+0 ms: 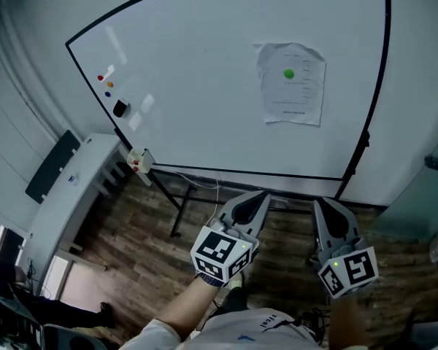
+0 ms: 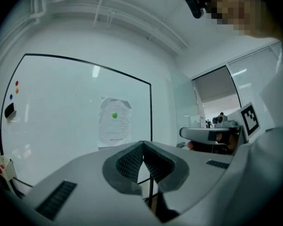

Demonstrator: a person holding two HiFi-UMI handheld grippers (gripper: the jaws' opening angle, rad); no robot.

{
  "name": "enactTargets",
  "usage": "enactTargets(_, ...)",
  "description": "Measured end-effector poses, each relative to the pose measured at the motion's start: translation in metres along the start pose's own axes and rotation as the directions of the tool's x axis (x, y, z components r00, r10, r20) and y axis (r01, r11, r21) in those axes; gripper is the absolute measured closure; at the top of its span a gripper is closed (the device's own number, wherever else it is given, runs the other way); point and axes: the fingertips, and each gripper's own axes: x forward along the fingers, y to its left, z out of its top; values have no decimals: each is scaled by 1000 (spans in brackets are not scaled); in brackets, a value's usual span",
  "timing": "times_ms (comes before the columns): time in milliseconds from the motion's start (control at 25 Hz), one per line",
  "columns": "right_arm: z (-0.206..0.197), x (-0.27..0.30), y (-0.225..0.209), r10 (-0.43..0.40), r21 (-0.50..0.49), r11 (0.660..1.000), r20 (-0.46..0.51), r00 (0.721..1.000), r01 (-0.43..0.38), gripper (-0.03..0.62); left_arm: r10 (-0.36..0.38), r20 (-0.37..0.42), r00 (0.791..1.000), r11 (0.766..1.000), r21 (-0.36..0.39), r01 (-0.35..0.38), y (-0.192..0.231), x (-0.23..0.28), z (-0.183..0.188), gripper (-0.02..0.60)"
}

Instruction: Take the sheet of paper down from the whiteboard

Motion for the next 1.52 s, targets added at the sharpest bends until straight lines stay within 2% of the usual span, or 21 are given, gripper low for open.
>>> enactTargets(240,-14,79,2,-49,-30,998,-18,999,49,580,-47,12,999,999,-2,47,77,31,0,569)
enactTargets(480,-21,157,3,-136,-65,989,-34,990,133,580,-142,14,990,990,-8,142,148,69,7,569)
enactTargets(680,-19,201,-10,-225,-113,969,-25,974,221,580,-231,20,973,973,0,231,182,103,13,568)
enactTargets(840,-14,221,-26,-280,-171,947,-23,960,272,579,-260,54,964,965,-7,261,199,132,26,568)
enactTargets(1120,11,260,-74,-301,-208,930,49,953,304,574,-244,107,964,970,42,241,218,190,66,566)
enactTargets(1280,26,278,-95,-287,-243,922,90,954,301,549,-208,125,970,976,93,197,228,216,84,563)
enactTargets(1400,28,291,-108,-269,-261,922,98,958,286,528,-186,131,974,978,122,170,232,233,93,509)
enactTargets(1520,34,300,-118,-255,-274,921,110,961,276,525,-159,148,976,978,159,135,232,243,102,500)
